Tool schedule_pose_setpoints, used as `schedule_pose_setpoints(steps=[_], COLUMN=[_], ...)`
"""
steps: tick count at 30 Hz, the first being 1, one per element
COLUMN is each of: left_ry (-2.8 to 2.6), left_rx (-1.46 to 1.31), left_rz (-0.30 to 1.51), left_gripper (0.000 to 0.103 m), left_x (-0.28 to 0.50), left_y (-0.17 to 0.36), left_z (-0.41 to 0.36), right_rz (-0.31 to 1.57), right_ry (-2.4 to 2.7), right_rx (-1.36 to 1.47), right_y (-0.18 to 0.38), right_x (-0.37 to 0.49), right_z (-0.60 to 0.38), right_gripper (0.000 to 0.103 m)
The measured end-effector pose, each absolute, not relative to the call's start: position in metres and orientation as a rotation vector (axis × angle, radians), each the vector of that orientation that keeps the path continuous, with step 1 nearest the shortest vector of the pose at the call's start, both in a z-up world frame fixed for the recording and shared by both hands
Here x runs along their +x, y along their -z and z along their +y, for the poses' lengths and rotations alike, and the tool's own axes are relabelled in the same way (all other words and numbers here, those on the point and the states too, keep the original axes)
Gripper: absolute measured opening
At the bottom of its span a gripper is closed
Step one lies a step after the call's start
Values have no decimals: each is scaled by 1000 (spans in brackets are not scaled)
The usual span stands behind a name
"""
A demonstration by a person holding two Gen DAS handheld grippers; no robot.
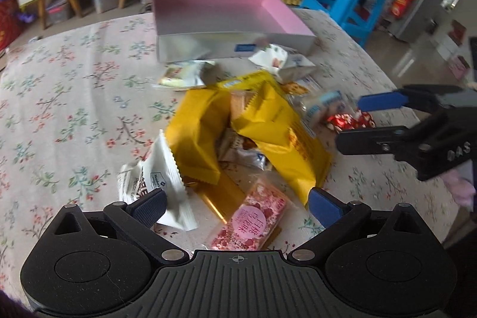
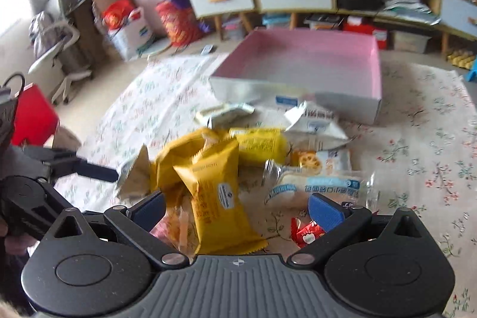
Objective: Organize snacks
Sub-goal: 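Grasp the pink candy packet with the left tool while the right tool grasps the yellow pastry bag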
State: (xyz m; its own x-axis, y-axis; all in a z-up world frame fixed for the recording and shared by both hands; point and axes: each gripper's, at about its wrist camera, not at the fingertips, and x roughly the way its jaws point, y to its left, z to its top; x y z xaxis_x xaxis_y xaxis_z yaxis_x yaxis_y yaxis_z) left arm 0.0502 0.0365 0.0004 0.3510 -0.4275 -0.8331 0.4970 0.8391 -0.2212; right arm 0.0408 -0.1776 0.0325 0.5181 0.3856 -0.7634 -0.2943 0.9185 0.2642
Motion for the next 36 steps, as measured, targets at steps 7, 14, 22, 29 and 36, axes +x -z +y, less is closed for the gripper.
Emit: schedule_pose_setpoints(steps=[7, 14, 22, 29, 36], left_ry=[707, 780, 782, 692, 647], left_rx=[131, 214, 297, 272, 221], left_rz=[1050, 1004, 1041, 1092, 1095], left_gripper=[89, 72, 57, 39, 30], left_x=[46, 39, 39, 46, 48], left_y=[5, 1, 16, 27, 25], left_z=[33, 26, 11, 14, 23], right_rz=[1033, 1046, 1059, 1077, 1081], right_ry=[-463, -472, -432, -413, -403], right_rx=[68, 65, 64, 60, 72], right_y=[-17, -16, -6, 3, 2], right_x=[43, 47, 55, 56, 56], right_z=[-164, -153, -150, -145, -143], right_gripper=[73, 66, 57, 45, 32])
